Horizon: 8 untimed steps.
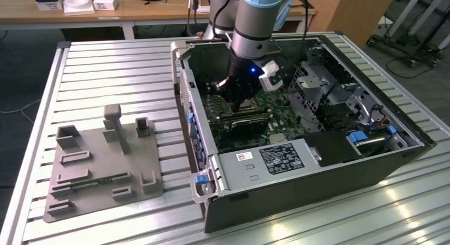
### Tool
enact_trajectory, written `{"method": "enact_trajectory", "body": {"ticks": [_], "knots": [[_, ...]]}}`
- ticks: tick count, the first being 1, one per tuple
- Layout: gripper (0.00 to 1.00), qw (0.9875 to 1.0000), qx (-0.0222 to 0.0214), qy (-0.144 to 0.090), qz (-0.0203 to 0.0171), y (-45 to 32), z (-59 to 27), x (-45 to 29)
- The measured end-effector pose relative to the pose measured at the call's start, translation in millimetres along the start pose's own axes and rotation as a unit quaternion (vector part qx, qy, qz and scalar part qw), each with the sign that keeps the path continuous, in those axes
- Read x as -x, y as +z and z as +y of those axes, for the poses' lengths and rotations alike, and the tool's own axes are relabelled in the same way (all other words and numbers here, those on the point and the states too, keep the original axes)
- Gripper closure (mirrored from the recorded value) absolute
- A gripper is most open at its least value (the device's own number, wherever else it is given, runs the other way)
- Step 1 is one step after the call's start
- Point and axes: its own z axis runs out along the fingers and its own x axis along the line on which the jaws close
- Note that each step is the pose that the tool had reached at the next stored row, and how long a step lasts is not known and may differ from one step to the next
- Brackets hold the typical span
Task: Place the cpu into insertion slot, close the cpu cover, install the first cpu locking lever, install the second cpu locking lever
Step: 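Install the second cpu locking lever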
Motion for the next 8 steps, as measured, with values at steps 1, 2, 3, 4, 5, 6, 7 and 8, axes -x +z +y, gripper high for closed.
{"method": "enact_trajectory", "body": {"ticks": [1, 2, 3, 4, 5, 6, 7, 8], "knots": [[0.90, 1.0000, 0.0004, 0.000, 0.0000, 0.8, 0.0, 0.0], [0.90, 1.0000, 0.0010, 0.000, 0.0000, 1.4, 0.0, -0.1], [0.90, 1.0000, 0.0014, 0.000, -0.0001, 1.8, 0.0, -0.1], [0.90, 1.0000, 0.0016, 0.000, -0.0001, 1.9, 0.0, -0.1], [0.90, 1.0000, 0.0016, 0.000, -0.0001, 2.0, 0.0, 0.0], [0.90, 1.0000, 0.0017, 0.000, -0.0001, 2.0, 0.0, 0.0], [0.90, 1.0000, 0.0017, 0.000, -0.0001, 2.1, 0.0, 0.0], [0.90, 1.0000, 0.0017, 0.000, -0.0001, 2.1, 0.0, 0.0]]}}
